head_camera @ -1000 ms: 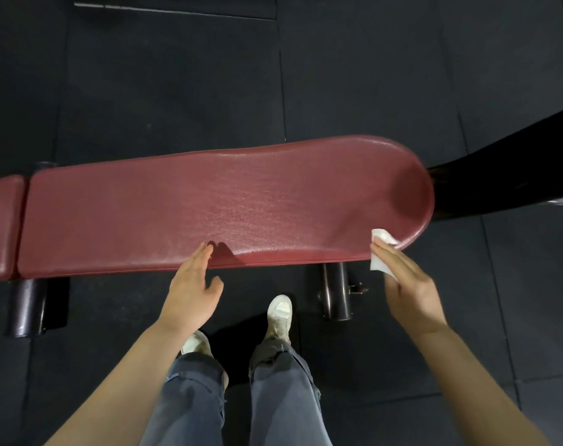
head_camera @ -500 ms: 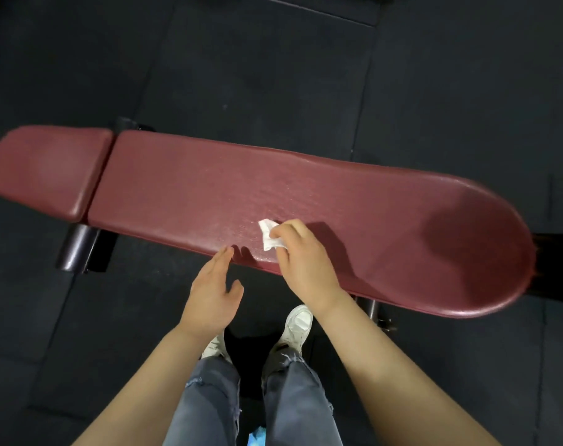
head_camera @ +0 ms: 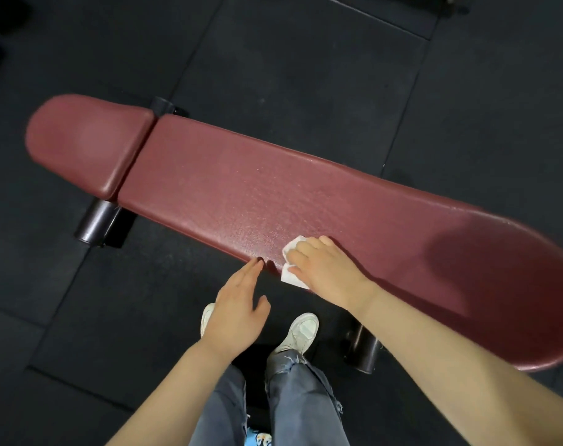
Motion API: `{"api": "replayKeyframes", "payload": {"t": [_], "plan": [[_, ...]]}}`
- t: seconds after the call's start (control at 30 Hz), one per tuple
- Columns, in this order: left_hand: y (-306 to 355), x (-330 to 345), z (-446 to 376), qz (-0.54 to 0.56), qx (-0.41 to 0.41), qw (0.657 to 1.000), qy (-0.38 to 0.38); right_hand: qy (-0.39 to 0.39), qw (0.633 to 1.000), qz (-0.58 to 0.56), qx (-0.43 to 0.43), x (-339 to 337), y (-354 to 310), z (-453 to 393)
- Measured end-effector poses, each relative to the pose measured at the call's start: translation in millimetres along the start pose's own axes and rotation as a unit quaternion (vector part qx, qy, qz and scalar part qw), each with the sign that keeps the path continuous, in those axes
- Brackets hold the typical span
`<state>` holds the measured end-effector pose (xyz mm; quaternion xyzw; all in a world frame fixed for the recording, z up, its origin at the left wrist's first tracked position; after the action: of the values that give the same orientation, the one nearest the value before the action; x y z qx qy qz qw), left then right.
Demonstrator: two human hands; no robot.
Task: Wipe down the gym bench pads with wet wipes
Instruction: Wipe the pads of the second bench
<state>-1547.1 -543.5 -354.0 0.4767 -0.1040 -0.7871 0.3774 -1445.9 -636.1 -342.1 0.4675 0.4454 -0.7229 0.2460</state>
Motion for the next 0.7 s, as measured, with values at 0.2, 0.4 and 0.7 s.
{"api": "replayKeyframes", "payload": {"t": [0.2,0.4,0.7], "plan": [[2,-2,-2,0.004,0.011,1.0,-0.001,-0.114,0.987,0.11,-0.008,-13,54,-74],[4,0,-6,-0.001,0.003,1.0,-0.016,0.079,0.96,0.048,0.265,-60,102,-89],[7,2,-17,-0.019,0.011,0.999,-0.033,-0.112,0.985,0.117,0.065,-30,78,-40]]}}
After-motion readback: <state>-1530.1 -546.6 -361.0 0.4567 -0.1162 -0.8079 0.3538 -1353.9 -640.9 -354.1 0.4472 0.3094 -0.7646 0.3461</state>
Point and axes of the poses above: each hand's wrist, its own z-axis away from the middle knuckle, its own x-axis out of the palm, y = z × x, the point moved 10 cm from there along -z, towards the middle knuckle, and after that the axes turned 12 degrees about -z, right-handed, at the moved point
